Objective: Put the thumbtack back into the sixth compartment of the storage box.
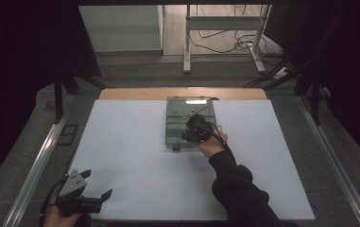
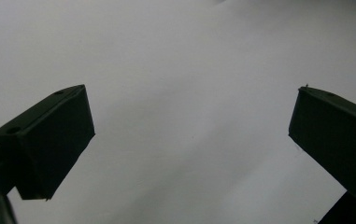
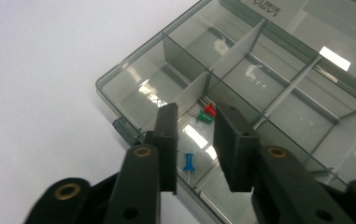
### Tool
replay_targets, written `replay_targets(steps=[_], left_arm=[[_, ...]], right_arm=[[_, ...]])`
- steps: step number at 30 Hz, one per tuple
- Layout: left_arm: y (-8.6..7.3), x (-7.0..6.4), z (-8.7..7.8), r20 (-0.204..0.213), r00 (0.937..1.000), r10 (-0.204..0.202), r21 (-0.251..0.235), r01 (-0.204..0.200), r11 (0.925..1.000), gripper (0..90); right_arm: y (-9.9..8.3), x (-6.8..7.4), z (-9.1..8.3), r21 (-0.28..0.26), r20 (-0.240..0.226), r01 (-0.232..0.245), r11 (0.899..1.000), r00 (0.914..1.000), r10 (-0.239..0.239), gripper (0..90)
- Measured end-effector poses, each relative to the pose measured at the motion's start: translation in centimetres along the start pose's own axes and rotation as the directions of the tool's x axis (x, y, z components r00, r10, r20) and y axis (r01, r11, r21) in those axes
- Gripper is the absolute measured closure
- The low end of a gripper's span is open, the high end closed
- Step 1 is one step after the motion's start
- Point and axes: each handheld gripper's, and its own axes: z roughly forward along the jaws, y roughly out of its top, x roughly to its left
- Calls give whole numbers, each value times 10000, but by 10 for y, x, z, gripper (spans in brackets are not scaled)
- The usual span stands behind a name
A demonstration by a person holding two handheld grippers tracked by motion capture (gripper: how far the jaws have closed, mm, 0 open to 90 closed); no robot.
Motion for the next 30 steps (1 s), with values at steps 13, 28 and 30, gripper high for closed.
replay_targets(steps=[13,28,30], left_arm=[[0,0,0,-11,10000,22,18,-22,10000,8],[0,-1,0,-12,10000,30,10,-30,10000,9],[0,-1,0,-14,10000,49,15,-49,10000,9]], right_arm=[[-13,4,-12,-430,-108,-101,9990,9999,96,513],[-26,13,-21,-395,-158,113,9992,9998,-119,395],[-29,14,-23,-390,-138,157,9991,9998,-163,374]])
